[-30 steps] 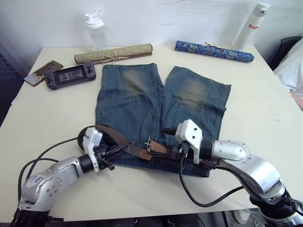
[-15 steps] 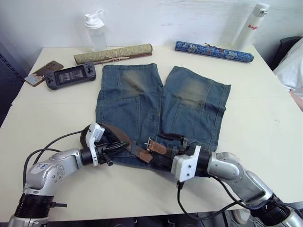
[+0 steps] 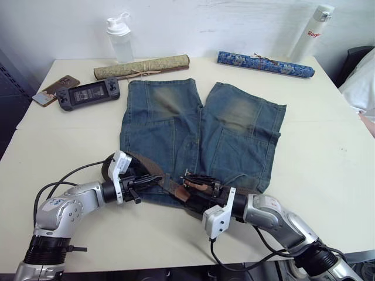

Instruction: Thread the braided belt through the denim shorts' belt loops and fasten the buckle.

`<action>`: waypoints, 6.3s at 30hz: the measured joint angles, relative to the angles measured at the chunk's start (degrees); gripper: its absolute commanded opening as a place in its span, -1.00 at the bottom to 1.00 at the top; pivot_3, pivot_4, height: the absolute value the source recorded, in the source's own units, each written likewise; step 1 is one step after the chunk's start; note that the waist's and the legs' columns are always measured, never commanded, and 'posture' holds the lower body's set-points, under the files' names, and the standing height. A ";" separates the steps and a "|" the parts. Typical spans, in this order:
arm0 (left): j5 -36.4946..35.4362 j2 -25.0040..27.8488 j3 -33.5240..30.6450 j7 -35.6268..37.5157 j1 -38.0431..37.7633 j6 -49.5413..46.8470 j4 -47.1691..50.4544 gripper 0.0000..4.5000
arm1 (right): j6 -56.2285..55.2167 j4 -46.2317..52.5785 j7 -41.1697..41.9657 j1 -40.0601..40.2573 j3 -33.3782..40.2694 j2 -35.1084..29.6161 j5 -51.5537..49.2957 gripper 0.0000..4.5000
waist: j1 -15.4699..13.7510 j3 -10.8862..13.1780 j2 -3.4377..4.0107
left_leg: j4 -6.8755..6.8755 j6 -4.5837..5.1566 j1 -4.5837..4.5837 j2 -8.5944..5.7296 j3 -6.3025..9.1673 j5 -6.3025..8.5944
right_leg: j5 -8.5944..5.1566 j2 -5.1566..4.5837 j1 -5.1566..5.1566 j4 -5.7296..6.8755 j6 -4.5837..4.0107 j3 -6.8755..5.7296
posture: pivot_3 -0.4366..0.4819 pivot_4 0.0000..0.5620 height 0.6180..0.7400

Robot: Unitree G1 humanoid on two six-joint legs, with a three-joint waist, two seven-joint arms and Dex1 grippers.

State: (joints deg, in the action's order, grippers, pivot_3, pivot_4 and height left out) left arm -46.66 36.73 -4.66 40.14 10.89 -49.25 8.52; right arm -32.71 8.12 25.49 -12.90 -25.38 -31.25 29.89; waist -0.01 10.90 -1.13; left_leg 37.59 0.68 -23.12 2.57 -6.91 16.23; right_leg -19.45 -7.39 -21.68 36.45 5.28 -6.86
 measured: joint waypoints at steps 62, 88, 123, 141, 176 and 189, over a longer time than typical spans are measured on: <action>2.13 -2.10 -1.33 1.96 -0.03 0.04 0.19 0.67 | -2.45 0.85 -1.05 0.33 1.11 0.21 0.56 -0.99 | 0.14 -0.01 0.01 | 0.32 0.01 0.07 0.04 0.02 0.00 | -0.04 0.00 0.04 0.43 -0.05 0.03 | -0.05 -0.47 0.63; 2.04 3.76 -12.93 -0.41 -19.77 4.47 20.14 0.99 | 9.90 7.04 10.23 0.80 3.12 -0.60 -14.65 -1.00 | 0.11 0.00 0.02 | 0.34 0.04 0.05 0.04 0.08 0.11 | -0.07 -0.05 0.05 0.38 -0.11 0.01 | -0.05 -0.47 0.63; 29.35 10.58 3.16 3.68 -25.71 33.20 15.48 0.99 | 44.69 15.17 25.74 -8.57 29.07 -11.34 -46.70 -1.00 | 0.17 -1.16 1.52 | -0.35 0.46 0.92 0.09 -0.56 0.54 | -0.10 -0.05 0.30 0.15 -0.13 0.55 | -0.05 -0.47 0.63; 20.97 6.82 -2.98 3.93 -27.95 28.42 20.02 0.99 | 48.21 16.57 24.90 -12.26 27.83 -10.68 -49.06 -1.00 | 0.24 -0.82 1.00 | -0.37 0.26 0.70 0.13 -0.60 0.43 | -0.10 -0.05 0.09 0.08 -0.14 0.59 | -0.05 -0.47 0.63; 24.18 1.90 4.29 -20.87 -0.88 17.72 30.90 0.62 | 44.50 19.09 24.24 -16.69 16.54 -6.49 -40.25 -1.00 | 0.09 -0.36 0.37 | -0.30 0.14 0.58 0.15 -0.82 0.31 | -0.01 0.13 0.04 -0.14 0.02 0.75 | -0.05 -0.47 0.63; 26.75 -2.31 5.73 -18.22 0.18 18.14 29.45 -0.95 | 45.28 20.10 23.60 -16.64 16.55 -6.48 -39.96 -1.00 | 0.13 -0.36 0.36 | -0.27 0.16 0.59 0.15 -0.82 0.31 | -0.01 0.12 0.04 -0.08 0.03 0.73 | -0.05 -0.47 0.63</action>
State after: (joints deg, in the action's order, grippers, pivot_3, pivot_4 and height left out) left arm -19.91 34.41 1.07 21.93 11.07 -31.11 37.97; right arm 12.56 28.22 49.10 -29.54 -8.83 -37.73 -10.07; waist 0.12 10.54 -0.77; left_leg 37.32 0.83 -22.53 2.72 -7.73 16.54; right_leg -19.45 -7.27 -21.64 36.38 5.31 -6.13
